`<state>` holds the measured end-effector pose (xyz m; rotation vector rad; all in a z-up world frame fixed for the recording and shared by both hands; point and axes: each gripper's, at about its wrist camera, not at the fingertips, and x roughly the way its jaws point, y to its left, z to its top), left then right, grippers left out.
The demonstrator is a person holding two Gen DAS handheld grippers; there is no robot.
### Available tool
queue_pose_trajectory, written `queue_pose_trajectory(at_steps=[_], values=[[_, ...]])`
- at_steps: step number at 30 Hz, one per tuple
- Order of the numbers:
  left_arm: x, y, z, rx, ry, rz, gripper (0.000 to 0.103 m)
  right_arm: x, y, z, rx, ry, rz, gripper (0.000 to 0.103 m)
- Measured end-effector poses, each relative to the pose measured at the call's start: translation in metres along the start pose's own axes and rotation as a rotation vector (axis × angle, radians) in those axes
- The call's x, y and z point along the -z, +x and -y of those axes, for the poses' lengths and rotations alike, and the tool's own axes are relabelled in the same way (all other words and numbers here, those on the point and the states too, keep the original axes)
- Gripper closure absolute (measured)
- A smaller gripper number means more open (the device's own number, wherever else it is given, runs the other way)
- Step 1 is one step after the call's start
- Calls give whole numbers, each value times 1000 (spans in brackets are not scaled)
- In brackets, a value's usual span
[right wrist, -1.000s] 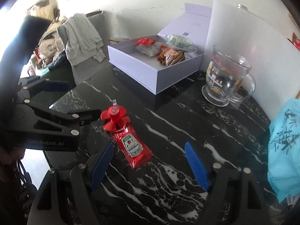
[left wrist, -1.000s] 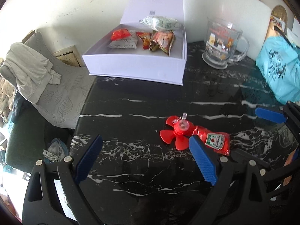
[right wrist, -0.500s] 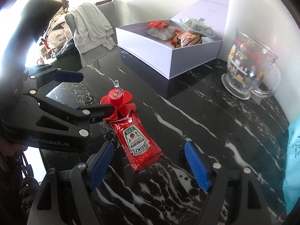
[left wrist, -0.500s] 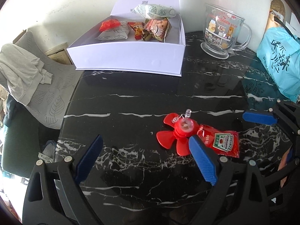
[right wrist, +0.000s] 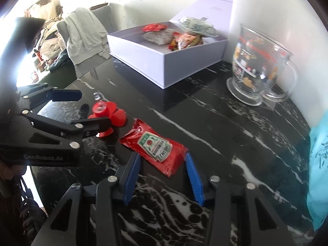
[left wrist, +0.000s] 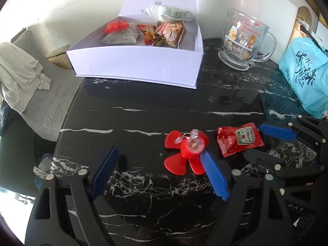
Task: Organize objects
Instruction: 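Grasp the red fan toy with the left gripper while the right grasps the Heinz ketchup packet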
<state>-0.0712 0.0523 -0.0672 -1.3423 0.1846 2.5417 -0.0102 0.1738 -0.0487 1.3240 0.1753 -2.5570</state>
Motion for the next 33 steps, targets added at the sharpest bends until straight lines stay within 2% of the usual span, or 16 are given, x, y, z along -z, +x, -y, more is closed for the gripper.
queue_pose_trajectory(at_steps=[4, 5, 7, 9, 11, 13, 18, 22, 26, 29, 33], values=[[-2, -4, 3, 27, -8, 23, 40, 2, -2, 6, -7, 14, -1, 56], [-3, -4, 3, 28, -12, 28, 41, 3, -2, 8, -10, 18, -2, 51], [-5, -5, 2, 24, -34, 44, 51, 3, 0, 10, -5, 17, -10, 42], [-6, -4, 0, 38, -44, 44, 55, 3, -1, 10, -16, 13, -4, 40], [-6, -2, -1, 45, -46, 42, 58, 2, 0, 9, -16, 9, -5, 29], [-6, -1, -2, 32, -46, 45, 64, 1, 0, 7, -8, 10, 0, 28], [-6, -5, -5, 19, -45, 83, 65, -4, 8, 3, -18, 46, 3, 26], [-8, -7, -11, 39, -65, 124, 65, -9, 13, 0, -5, 63, 8, 23], [-6, 0, -12, 60, -65, 108, 65, -12, 16, -3, 16, 106, 14, 18], [-6, 7, -13, 74, -73, 84, 65, -13, 17, -3, 39, 152, 27, 17], [-4, 7, -14, 78, -72, 96, 65, -12, 17, -4, 49, 160, 41, 20]])
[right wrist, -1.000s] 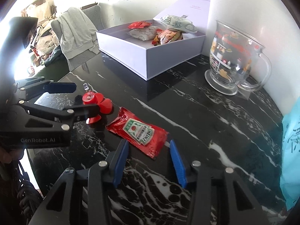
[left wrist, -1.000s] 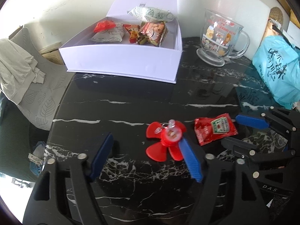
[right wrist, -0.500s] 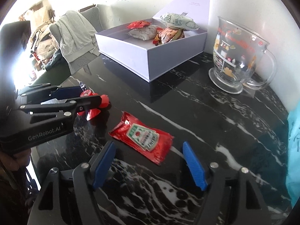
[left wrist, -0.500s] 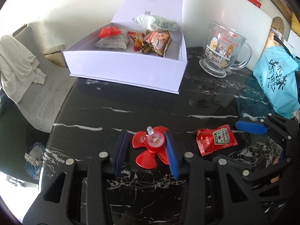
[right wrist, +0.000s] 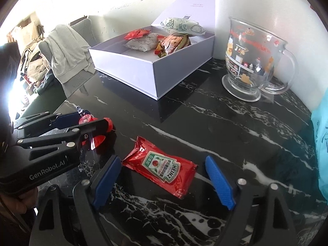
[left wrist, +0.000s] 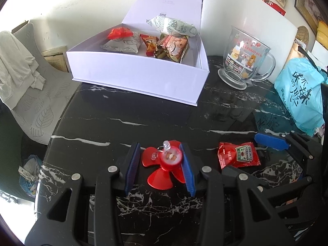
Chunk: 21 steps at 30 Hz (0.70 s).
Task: Organize objects
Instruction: 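Grasp the red fan toy with the left gripper while the right grasps the Heinz ketchup packet, then lift the fan toy with the left gripper while the right lifts the ketchup packet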
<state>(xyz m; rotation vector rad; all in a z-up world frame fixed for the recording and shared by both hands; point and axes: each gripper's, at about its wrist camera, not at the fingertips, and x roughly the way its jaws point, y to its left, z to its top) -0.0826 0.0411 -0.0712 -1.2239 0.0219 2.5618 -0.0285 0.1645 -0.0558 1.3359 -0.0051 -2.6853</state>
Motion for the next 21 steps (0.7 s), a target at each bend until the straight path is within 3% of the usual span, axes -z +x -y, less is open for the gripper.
queue_pose_trajectory(at_steps=[3, 4, 5, 10, 21], values=[[1, 1, 1, 0, 11, 6, 65, 1, -2, -1, 49, -25, 17, 50], [1, 1, 1, 3, 10, 8, 65, 1, -3, 1, 46, -21, 23, 65], [1, 1, 1, 6, 9, 9, 65, 1, -4, 2, 42, -16, 28, 70], [2, 0, 0, 12, -3, 15, 68, 1, -5, 10, 2, 2, 36, 79], [2, -14, 6, 15, 20, 38, 68, 5, -10, 27, -88, 69, 47, 81]])
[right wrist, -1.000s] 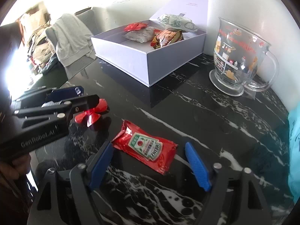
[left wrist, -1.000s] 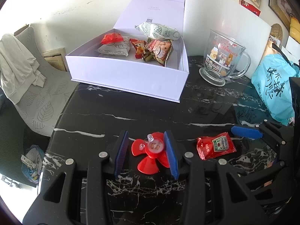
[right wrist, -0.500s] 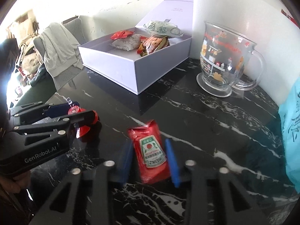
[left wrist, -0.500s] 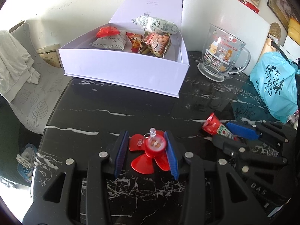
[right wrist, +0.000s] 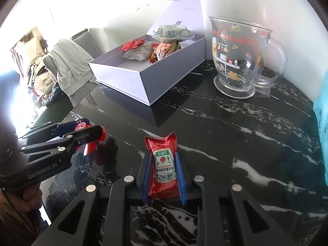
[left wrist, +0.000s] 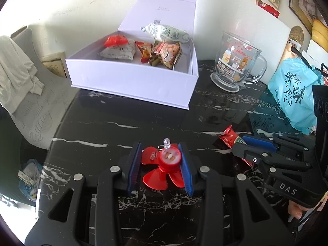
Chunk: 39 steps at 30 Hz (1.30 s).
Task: Organize objects
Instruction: 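Lift the fan toy with the left gripper while the right lifts the ketchup packet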
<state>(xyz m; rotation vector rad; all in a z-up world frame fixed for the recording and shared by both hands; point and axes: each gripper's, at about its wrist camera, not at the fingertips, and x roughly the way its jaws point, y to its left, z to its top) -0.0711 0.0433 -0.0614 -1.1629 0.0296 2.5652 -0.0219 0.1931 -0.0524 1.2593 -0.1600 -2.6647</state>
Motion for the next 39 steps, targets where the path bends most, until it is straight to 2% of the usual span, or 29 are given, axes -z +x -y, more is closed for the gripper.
queue_pose_trajectory(at_steps=[10, 25, 26, 28, 29, 35, 39], values=[[3, 4, 3, -13, 5, -31, 68, 3, -4, 0, -4, -22, -5, 80], [8, 6, 4, -36, 20, -56, 68, 8, -4, -12, 33, -115, -30, 67], [8, 5, 5, -39, 23, -56, 68, 8, -4, -13, 41, -126, -29, 68], [8, 5, 6, -45, 30, -59, 68, 9, -4, -16, 70, -147, -25, 78], [7, 6, 6, -45, 27, -61, 68, 9, -4, -16, 67, -147, -25, 80], [5, 2, 5, -24, 10, -77, 68, 8, -10, -11, 18, -132, -18, 83], [-3, -7, 8, -39, 25, -64, 68, 4, -19, -16, 24, -157, -2, 83]])
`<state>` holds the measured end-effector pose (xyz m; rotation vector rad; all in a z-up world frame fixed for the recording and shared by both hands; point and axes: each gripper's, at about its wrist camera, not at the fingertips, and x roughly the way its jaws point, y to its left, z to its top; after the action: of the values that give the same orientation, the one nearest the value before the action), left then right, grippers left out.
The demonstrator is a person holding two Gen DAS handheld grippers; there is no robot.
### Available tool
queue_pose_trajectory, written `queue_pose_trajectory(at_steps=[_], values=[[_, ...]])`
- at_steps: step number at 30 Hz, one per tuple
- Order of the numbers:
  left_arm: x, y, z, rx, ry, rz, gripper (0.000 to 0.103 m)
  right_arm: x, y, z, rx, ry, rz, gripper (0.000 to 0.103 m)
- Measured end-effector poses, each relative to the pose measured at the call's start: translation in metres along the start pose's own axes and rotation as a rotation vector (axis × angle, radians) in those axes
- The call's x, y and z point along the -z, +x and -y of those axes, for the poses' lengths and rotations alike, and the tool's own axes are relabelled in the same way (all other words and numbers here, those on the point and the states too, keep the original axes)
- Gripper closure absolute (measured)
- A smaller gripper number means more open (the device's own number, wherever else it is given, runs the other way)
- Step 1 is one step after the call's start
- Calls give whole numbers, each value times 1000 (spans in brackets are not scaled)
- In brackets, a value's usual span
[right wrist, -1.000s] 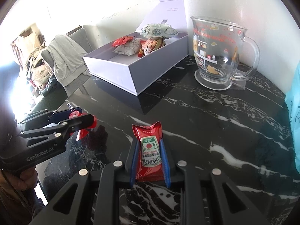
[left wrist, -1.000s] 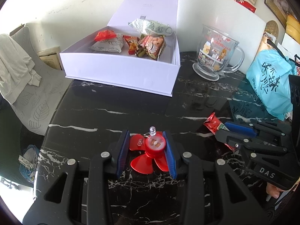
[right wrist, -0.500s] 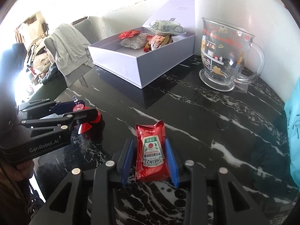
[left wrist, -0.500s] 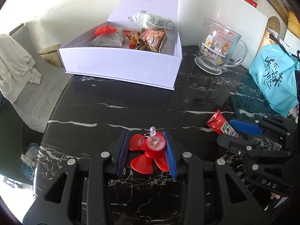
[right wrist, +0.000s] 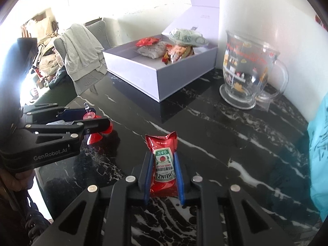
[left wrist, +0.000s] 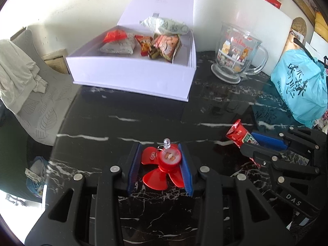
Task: Organize objects
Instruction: 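Lift the fan toy with the left gripper while the right lifts the ketchup packet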
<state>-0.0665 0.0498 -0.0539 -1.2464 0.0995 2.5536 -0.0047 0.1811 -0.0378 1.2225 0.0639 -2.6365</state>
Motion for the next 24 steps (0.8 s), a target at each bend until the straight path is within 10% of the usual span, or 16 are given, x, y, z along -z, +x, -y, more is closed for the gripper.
queue_pose_trajectory(at_steps=[24], values=[[-58, -69, 9, -15, 53, 123, 68, -42, -73, -4, -21, -44, 129, 83]])
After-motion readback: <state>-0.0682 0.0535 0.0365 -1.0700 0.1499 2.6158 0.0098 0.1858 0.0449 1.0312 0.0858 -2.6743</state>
